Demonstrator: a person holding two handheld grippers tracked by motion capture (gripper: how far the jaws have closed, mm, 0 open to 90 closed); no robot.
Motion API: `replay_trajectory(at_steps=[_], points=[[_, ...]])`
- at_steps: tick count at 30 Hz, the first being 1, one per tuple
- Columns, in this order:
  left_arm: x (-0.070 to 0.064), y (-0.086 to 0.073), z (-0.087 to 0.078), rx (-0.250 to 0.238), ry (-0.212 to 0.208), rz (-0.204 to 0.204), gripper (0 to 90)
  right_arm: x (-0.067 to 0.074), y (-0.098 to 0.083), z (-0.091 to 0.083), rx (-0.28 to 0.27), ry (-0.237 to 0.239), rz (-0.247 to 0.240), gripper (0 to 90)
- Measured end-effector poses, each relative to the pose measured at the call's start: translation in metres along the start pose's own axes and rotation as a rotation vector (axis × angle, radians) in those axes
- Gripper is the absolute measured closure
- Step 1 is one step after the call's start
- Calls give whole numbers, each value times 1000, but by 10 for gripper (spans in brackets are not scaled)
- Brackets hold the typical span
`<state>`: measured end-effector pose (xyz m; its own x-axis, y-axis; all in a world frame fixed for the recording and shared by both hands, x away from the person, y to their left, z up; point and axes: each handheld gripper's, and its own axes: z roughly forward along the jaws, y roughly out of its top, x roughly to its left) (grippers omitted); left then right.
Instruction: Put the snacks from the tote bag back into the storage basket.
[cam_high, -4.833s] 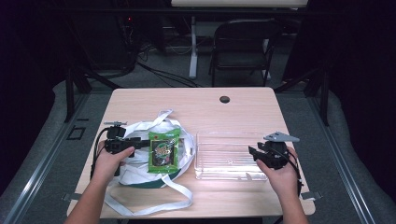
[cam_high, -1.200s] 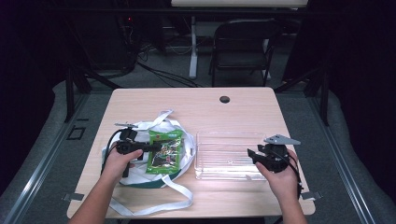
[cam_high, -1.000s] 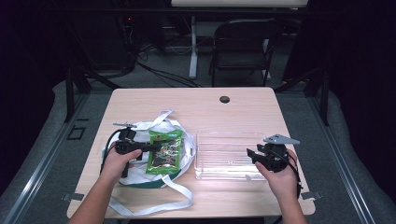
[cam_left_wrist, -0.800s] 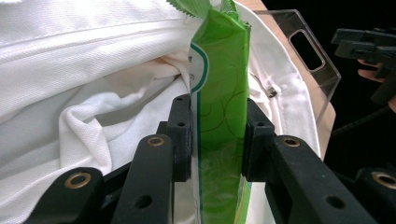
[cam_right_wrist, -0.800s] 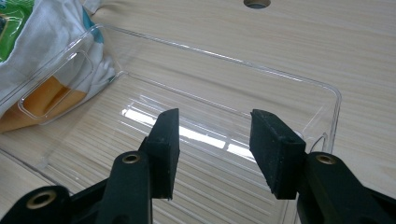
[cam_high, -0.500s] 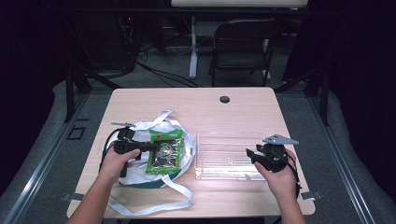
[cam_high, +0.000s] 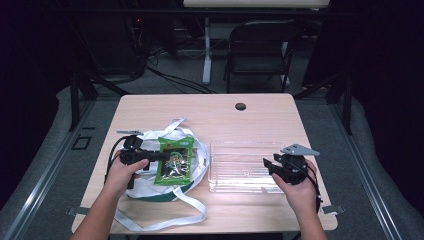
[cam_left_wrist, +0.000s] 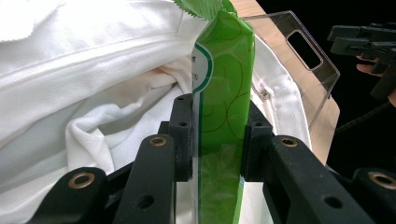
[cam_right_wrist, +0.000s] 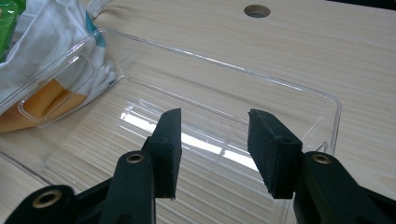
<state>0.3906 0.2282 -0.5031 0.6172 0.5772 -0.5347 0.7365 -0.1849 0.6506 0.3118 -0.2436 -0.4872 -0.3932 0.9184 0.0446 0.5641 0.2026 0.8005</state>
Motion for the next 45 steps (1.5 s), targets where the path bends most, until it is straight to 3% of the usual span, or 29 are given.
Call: replay_trajectory(at_steps=[22, 28, 37, 45], points=[[-12, 7, -19, -79, 24, 45, 717, 4, 2, 0, -2, -16, -65, 556], [-19, 9, -22, -97, 29, 74, 717, 7, 3, 0, 0, 7, -78, 566], [-32, 13, -26, -129, 30, 128, 718, 11, 5, 0, -10, 0, -127, 565], [-48, 15, -28, -153, 6, 185, 719, 15, 6, 0, -3, 6, -148, 585]])
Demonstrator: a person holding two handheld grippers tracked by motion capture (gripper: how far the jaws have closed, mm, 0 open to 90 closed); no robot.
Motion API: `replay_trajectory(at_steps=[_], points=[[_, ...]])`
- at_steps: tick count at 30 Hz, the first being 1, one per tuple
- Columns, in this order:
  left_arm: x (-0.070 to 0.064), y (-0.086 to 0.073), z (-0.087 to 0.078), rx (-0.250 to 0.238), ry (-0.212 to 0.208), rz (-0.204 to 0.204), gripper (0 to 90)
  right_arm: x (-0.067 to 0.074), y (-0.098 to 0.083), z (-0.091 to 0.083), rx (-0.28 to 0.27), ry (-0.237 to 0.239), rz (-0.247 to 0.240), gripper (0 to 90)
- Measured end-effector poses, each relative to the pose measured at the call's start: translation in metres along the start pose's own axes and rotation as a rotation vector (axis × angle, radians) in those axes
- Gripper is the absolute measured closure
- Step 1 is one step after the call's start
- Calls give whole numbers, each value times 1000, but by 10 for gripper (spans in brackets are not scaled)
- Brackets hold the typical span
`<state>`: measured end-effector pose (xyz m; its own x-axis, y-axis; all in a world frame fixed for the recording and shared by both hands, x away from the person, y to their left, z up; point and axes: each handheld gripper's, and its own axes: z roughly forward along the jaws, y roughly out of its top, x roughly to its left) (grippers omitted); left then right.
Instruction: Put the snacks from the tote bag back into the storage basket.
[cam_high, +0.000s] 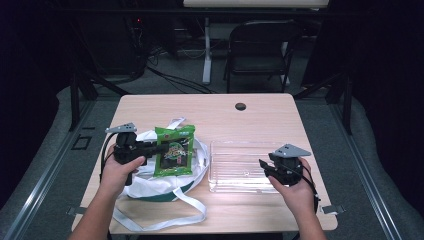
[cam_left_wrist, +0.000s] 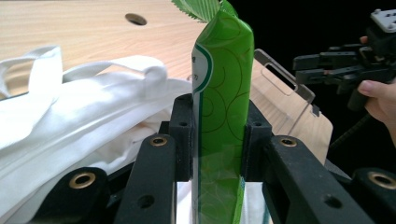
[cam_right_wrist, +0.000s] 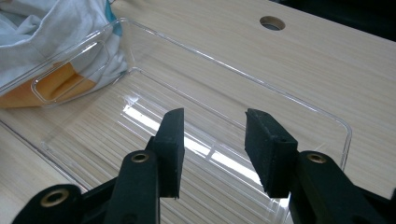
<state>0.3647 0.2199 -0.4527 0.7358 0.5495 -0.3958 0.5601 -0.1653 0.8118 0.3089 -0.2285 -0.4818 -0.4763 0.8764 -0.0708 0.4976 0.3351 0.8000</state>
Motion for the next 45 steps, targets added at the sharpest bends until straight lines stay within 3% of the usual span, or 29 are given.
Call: replay_trajectory(at_steps=[8, 17, 24, 30, 34, 45], points=[[-14, 5, -1, -17, -29, 37, 720, 4, 3, -4, -15, 9, -36, 613], [-25, 6, 2, -16, -52, 60, 720, 15, 10, -8, -11, 55, -100, 663], [-28, 6, 6, -8, -60, 69, 721, 22, 19, -9, 13, 125, -166, 675], [-32, 6, 9, -7, -76, 72, 721, 29, 39, -11, 11, 191, -230, 647], [-33, 6, 10, -7, -82, 75, 721, 31, 54, -8, 49, 230, -297, 648], [-33, 5, 13, 1, -100, 71, 722, 39, 82, 3, 127, 358, -372, 647]])
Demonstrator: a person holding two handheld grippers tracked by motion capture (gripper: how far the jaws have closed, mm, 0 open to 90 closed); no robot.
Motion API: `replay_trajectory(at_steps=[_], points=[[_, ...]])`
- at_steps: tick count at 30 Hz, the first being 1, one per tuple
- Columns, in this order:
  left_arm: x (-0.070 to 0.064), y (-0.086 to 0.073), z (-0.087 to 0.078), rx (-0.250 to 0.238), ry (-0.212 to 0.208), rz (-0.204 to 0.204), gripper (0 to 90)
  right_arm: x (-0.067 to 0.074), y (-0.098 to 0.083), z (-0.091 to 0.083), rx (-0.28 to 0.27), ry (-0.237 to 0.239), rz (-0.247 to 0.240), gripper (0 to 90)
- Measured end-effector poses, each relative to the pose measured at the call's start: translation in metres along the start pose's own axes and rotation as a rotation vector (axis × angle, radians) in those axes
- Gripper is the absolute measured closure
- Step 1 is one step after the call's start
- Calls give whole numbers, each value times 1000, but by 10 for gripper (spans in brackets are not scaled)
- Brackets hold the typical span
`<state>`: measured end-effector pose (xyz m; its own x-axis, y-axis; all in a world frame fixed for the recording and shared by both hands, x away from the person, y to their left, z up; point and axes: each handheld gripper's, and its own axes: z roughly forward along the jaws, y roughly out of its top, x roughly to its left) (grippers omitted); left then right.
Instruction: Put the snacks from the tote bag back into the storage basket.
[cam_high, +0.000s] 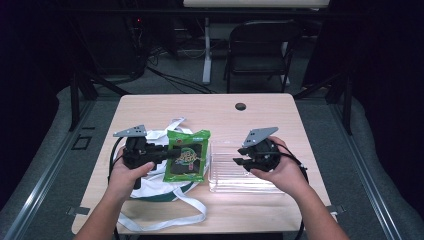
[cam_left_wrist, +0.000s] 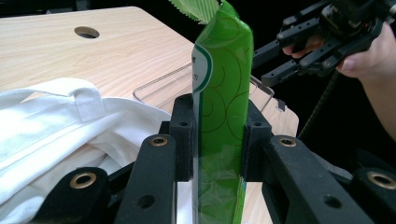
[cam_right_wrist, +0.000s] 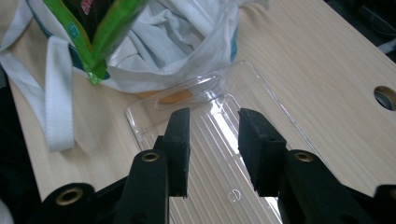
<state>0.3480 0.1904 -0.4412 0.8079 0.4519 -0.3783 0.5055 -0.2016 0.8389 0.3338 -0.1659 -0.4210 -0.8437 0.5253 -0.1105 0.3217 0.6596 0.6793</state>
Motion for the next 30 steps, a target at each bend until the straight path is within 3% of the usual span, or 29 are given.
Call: replay_trajectory(at_steps=[7, 18, 22, 30], points=[[-1, 0, 2, 1, -6, 1, 723, -2, 24, -2, 22, 65, -44, 639], [0, -1, 3, -1, -9, -4, 722, 0, 55, -1, 38, 117, -97, 610], [-1, -1, 4, 2, -14, -3, 722, 1, 66, -2, 63, 122, -132, 601], [-4, 0, 5, 1, -25, 6, 722, 3, 80, -7, 48, 124, -173, 539]])
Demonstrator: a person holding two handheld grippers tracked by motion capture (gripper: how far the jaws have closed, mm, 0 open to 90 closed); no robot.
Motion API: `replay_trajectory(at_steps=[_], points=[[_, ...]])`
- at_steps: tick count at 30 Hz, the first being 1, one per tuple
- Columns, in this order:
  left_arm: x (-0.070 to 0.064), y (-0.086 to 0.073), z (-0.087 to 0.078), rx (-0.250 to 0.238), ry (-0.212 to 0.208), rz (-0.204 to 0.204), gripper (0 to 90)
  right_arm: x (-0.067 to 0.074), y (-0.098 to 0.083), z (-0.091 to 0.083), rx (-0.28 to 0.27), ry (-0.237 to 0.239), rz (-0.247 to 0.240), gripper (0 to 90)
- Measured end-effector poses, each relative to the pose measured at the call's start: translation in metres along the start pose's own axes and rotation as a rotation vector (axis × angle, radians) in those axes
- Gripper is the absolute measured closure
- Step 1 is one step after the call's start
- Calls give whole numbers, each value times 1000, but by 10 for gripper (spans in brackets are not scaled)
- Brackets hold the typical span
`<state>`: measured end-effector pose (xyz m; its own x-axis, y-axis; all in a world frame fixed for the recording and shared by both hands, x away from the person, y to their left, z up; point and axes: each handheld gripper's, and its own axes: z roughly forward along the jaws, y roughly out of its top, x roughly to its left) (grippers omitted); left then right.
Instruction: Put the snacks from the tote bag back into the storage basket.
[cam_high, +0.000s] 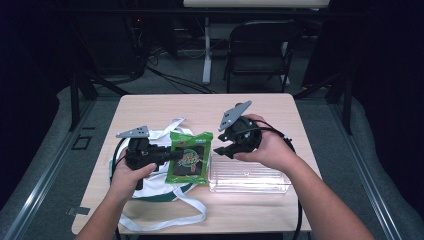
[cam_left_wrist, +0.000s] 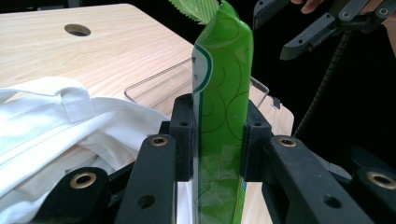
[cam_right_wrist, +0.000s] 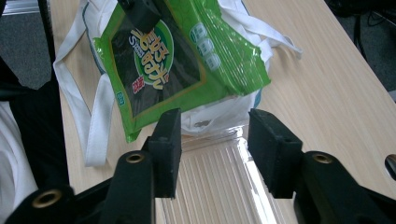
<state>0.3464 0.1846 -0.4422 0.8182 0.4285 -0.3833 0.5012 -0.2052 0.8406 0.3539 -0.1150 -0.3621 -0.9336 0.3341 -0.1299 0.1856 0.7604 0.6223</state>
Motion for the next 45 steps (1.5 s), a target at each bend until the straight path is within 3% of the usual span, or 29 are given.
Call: replay_trajectory(at_steps=[9, 32, 45], points=[[-4, 0, 4, 3, -15, 8, 722, -2, 14, -5, 22, -19, -24, 498], [-15, 0, 16, 29, -47, 35, 723, 8, 37, 14, 71, 49, -113, 462], [-23, 1, 18, 28, -74, 67, 723, 11, 40, 23, 115, 107, -127, 529]])
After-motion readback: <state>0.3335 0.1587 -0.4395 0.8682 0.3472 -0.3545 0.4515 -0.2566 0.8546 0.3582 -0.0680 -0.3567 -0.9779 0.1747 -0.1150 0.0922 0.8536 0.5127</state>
